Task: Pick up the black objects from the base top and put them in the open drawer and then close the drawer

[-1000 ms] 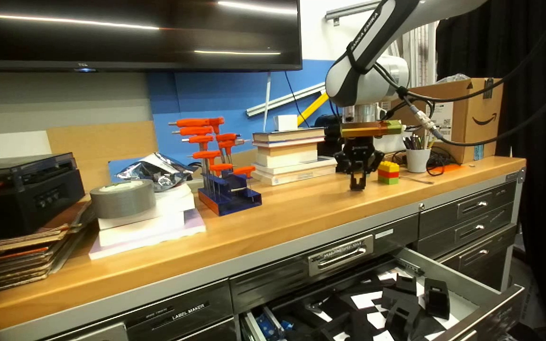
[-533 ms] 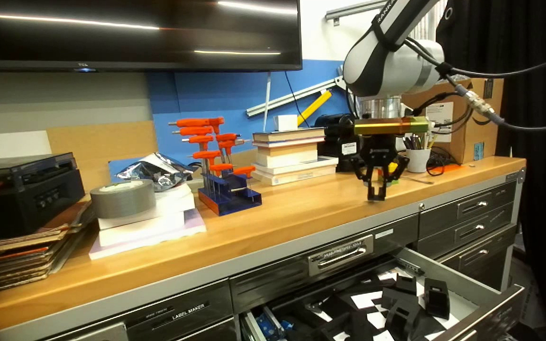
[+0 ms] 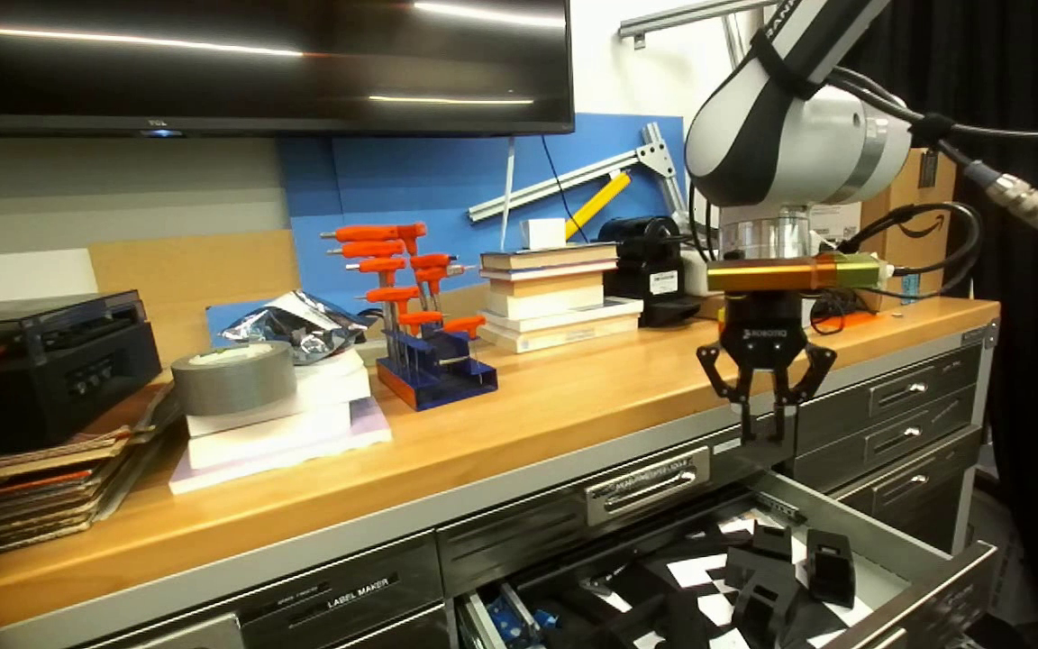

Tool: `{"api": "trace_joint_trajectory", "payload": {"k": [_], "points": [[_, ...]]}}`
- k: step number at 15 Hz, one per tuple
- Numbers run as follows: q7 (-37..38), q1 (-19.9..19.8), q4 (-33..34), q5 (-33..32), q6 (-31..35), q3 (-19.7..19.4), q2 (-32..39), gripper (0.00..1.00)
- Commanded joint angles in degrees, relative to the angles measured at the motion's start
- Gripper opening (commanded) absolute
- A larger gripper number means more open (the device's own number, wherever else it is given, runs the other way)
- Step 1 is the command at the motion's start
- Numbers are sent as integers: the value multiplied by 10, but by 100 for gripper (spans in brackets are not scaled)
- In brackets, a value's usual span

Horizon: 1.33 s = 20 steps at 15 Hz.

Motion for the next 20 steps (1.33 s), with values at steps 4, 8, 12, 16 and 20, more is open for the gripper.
{"api": "trace_joint_trajectory", "payload": {"k": [4, 8, 12, 16, 20], "points": [[-20, 13, 26, 26, -30, 21, 79, 23], [-71, 21, 35, 66, 10, 31, 127, 23], [-114, 22, 35, 124, 79, 39, 168, 23], [-140, 20, 31, 159, 129, 42, 201, 23], [-146, 21, 29, 178, 200, 46, 227, 22]]}}
